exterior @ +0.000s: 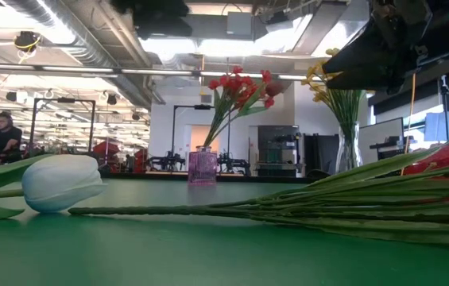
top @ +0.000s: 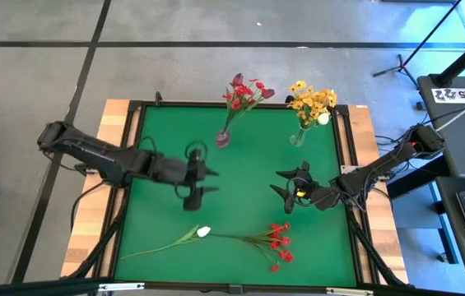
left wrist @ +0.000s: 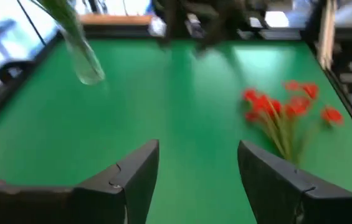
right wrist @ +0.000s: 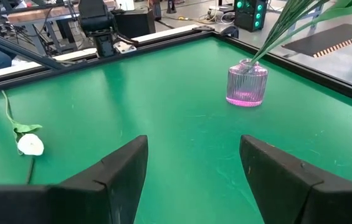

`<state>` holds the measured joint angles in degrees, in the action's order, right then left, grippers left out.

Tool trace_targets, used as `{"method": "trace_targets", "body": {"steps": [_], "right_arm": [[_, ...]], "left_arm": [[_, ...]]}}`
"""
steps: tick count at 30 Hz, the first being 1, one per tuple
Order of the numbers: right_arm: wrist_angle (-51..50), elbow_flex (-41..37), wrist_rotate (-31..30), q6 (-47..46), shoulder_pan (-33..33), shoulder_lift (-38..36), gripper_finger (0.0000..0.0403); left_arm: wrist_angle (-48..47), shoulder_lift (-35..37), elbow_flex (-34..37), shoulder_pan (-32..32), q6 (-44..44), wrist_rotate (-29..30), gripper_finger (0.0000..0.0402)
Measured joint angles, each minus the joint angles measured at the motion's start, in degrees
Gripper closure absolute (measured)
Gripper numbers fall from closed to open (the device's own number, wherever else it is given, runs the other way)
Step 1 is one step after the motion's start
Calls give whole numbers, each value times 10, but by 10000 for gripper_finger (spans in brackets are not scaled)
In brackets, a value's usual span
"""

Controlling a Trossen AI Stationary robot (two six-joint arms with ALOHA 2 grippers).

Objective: Sort flowers into vase by color
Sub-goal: Put the white flower into the transparent vase

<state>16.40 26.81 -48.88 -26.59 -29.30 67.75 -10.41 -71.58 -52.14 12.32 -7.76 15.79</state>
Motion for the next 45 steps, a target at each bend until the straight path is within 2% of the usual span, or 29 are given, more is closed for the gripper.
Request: {"method": "trace_targets", "body": {"steps": [6,10,13,19,27,37,45], "right_arm": [[-5,0,5,-1,-5,-6,150],[-25,0,-12,-14,-30,-32,150],[-51,0,-49,-28,-64,-62,150],[-90,0,-149,-41,-155,-109,150],[-90,0,-232,-52,-236,-123,150],[-90,0,-240,-66,-243,-121,150],[-100,0,-246,-84,-243,-99,150]], "left_arm": [[-66,-1,0,91,-83,44,191],[-128,-1,0,138,-164,47,191],[-169,-1,0,167,-225,49,191],[-169,-1,7,229,-299,63,191],[-170,-14,23,291,-395,69,191],[-168,-131,23,321,-446,9,191],[-170,-215,23,321,-526,-105,191]]}}
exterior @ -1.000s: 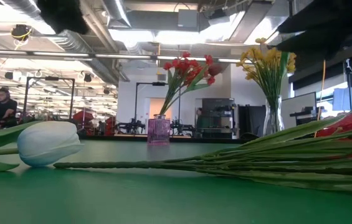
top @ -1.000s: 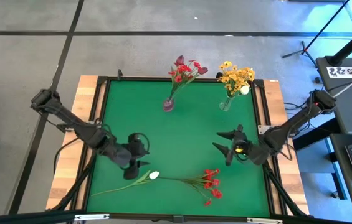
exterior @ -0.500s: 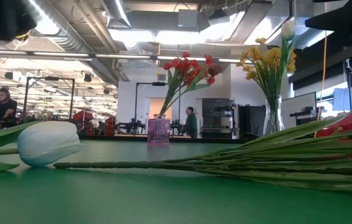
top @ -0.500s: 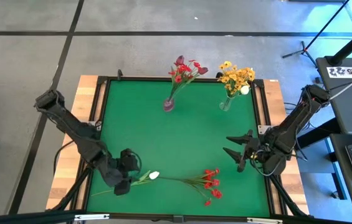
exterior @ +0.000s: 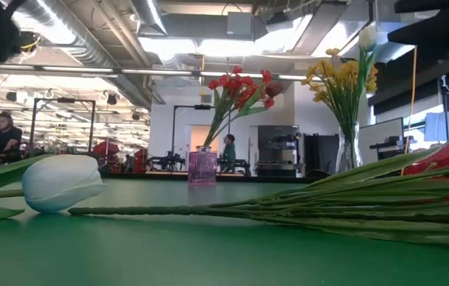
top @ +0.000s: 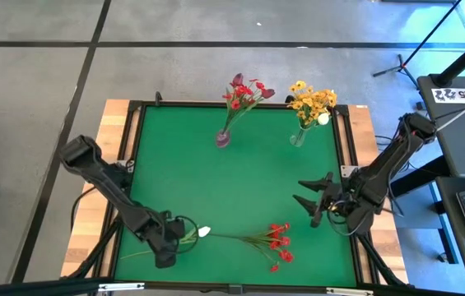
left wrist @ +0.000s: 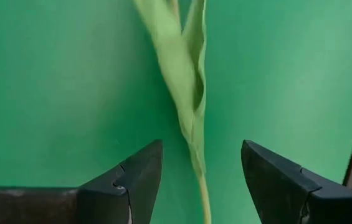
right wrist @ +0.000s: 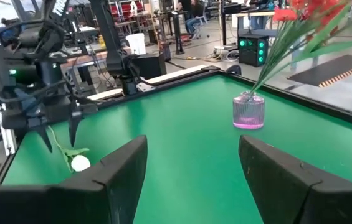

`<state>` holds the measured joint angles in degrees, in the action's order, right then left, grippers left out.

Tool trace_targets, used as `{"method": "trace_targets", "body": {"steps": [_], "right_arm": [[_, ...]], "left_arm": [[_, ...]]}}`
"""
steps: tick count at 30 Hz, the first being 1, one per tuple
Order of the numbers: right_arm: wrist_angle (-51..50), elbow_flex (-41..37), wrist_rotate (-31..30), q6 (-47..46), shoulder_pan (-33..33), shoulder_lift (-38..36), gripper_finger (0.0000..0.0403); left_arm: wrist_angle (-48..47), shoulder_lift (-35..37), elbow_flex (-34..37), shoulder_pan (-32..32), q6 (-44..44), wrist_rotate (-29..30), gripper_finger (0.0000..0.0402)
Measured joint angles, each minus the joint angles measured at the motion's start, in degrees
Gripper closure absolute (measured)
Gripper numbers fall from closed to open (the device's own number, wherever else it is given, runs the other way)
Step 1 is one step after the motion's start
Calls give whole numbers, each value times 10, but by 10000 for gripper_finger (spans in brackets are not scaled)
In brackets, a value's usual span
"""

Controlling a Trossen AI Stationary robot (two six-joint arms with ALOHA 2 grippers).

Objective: Sort flowers into vase by color
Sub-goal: Put the white flower into the transparent vase

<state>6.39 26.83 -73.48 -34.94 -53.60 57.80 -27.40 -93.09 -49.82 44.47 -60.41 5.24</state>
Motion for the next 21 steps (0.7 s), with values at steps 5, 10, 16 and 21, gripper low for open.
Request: {"method": "trace_targets", "body": {"steps": [5,10,16,21], "right_arm": [[-14,0,-5,-53,0,26,150],[-37,0,-5,-117,0,54,150],[-46,0,-5,-178,0,92,150],[-49,0,-5,-212,0,126,150]], "left_arm": [[0,-24,-1,13,-44,-22,191],[-24,-31,-3,18,-111,1,191],[-50,-31,-3,16,-128,18,191],[-72,-32,-3,16,-125,30,200]]}}
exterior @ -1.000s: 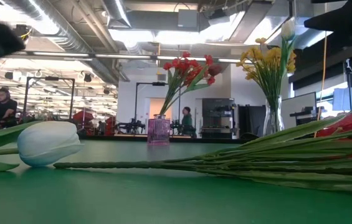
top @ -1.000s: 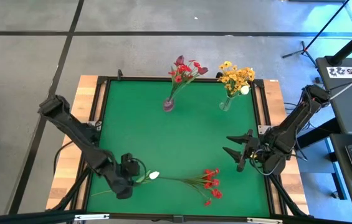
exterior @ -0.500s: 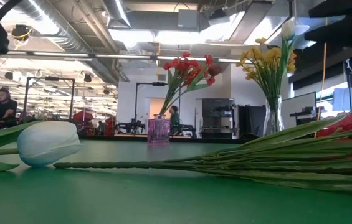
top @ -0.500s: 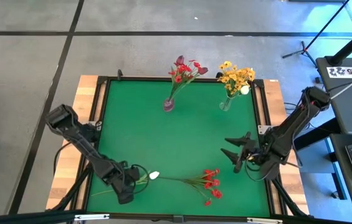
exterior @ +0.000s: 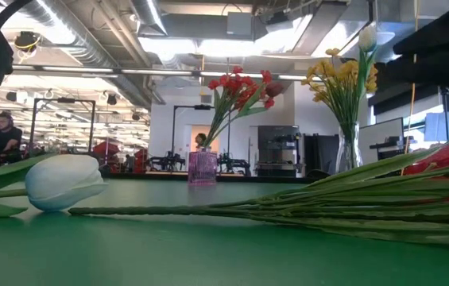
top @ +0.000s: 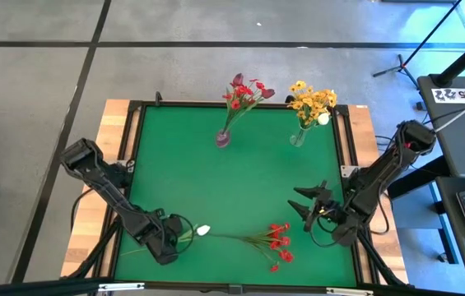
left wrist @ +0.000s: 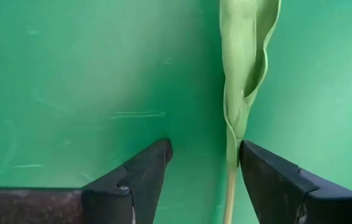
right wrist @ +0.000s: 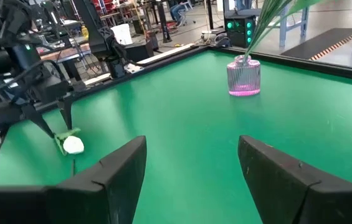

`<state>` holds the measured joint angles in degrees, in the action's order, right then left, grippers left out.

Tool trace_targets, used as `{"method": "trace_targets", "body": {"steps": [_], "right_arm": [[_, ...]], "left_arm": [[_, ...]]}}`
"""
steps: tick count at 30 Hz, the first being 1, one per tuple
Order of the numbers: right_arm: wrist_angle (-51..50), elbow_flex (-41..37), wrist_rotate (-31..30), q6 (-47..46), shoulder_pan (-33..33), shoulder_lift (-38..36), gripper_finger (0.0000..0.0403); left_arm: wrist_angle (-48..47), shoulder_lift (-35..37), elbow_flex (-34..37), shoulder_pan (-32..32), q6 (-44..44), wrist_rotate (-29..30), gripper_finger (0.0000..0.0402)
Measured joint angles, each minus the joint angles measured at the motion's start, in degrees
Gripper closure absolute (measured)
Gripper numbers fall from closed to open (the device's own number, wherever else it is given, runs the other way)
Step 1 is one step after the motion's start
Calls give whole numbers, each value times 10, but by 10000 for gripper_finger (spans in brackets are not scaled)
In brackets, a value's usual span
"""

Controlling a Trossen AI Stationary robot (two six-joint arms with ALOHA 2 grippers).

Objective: Sort flowers into vase by color
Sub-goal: Put the white flower into the transparent vase

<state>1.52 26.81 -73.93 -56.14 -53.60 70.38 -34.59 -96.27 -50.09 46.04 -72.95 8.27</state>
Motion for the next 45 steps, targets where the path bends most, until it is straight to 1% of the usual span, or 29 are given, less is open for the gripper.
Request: {"method": "trace_targets", "body": {"steps": [6,9,12,18,23,25,28,32,34,36,37,39,41,43,45], "right_arm": [[-1,0,-1,-22,0,30,150],[-1,0,-1,-27,0,37,150],[0,0,-6,-28,0,39,150],[14,0,0,-28,0,39,150],[15,0,-7,-28,0,39,150],[17,0,-4,-28,0,39,150],[18,0,-4,-35,0,39,150],[19,0,-22,-40,0,39,150],[19,0,-24,-46,0,39,150],[19,0,-27,-52,0,38,150],[19,0,-27,-54,0,38,150],[22,0,-29,-54,0,38,150],[23,0,-29,-54,0,38,150],[24,0,-29,-51,0,38,150],[24,0,-28,-49,0,38,150]], "left_arm": [[-14,0,2,0,40,12,236],[-16,-1,2,1,62,31,259],[-16,-1,3,-6,91,43,286],[-16,-1,3,-24,93,42,338],[-28,-1,-3,-28,120,46,390],[-53,-3,-16,-30,120,55,393],[-106,-4,-49,-33,128,89,396],[-175,4,-97,-36,181,128,397],[-176,17,-117,-44,208,164,398],[-152,44,-126,-51,239,212,398],[-124,60,-126,-56,262,226,398],[-35,92,-121,-66,331,232,399],[71,123,-104,-78,414,221,399],[177,146,-87,-96,492,184,399],[251,163,-69,-116,547,149,399]]}}
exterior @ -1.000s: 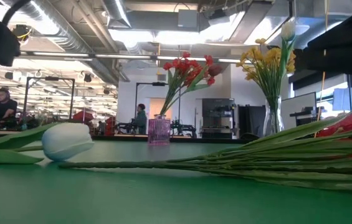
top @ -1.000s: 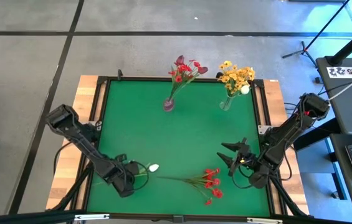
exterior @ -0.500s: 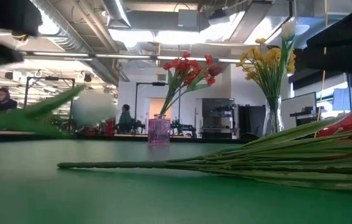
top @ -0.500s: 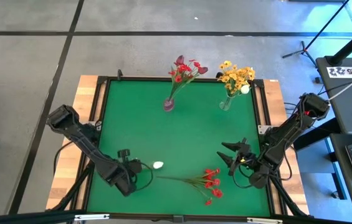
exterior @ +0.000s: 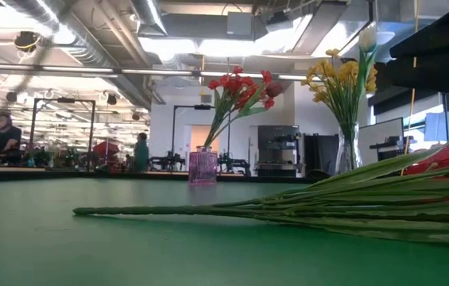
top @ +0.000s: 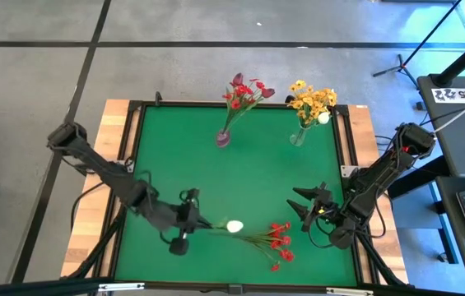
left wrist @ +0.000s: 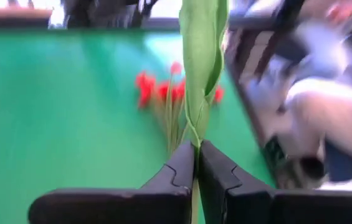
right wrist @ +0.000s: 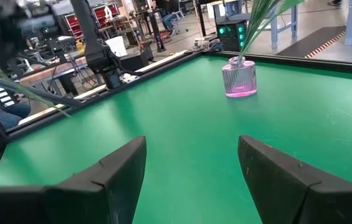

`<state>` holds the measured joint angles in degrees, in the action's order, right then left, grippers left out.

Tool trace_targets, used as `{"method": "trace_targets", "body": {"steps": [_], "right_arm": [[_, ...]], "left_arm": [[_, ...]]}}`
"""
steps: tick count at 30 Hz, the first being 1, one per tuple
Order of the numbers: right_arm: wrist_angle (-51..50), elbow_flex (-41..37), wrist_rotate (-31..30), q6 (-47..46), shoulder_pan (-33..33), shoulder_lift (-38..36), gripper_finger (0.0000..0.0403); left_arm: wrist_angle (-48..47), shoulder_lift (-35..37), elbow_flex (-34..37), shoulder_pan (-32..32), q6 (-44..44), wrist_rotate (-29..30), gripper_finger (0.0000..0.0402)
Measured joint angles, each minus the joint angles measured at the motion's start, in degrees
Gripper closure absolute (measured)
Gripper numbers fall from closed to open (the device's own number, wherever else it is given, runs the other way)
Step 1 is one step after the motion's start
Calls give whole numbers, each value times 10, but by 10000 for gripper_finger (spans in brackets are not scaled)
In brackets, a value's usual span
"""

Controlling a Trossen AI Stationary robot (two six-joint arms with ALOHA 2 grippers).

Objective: Sort flowers into vase by color
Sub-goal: Put the white flower into the transparent vase

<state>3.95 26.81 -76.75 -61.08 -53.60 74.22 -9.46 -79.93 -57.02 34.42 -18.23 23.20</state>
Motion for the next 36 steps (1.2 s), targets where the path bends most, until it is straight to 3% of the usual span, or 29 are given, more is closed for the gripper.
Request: {"method": "trace_targets", "body": {"steps": [4,9,11,16,20,28,36], "right_arm": [[16,0,-1,18,0,0,150],[105,0,-15,112,27,0,150],[160,0,28,168,58,-1,150],[308,0,219,325,153,-1,150],[410,0,318,420,208,-1,150],[539,22,458,517,285,20,150],[537,96,505,585,296,85,150]], "left_arm": [[127,13,22,-56,59,-51,399],[246,5,26,-130,97,-161,400],[262,4,26,-159,99,-183,400],[294,4,26,-213,85,-234,400],[323,4,26,-226,83,-264,400],[435,-30,26,-234,83,-290,400],[499,-85,26,-251,64,-287,399]]}}
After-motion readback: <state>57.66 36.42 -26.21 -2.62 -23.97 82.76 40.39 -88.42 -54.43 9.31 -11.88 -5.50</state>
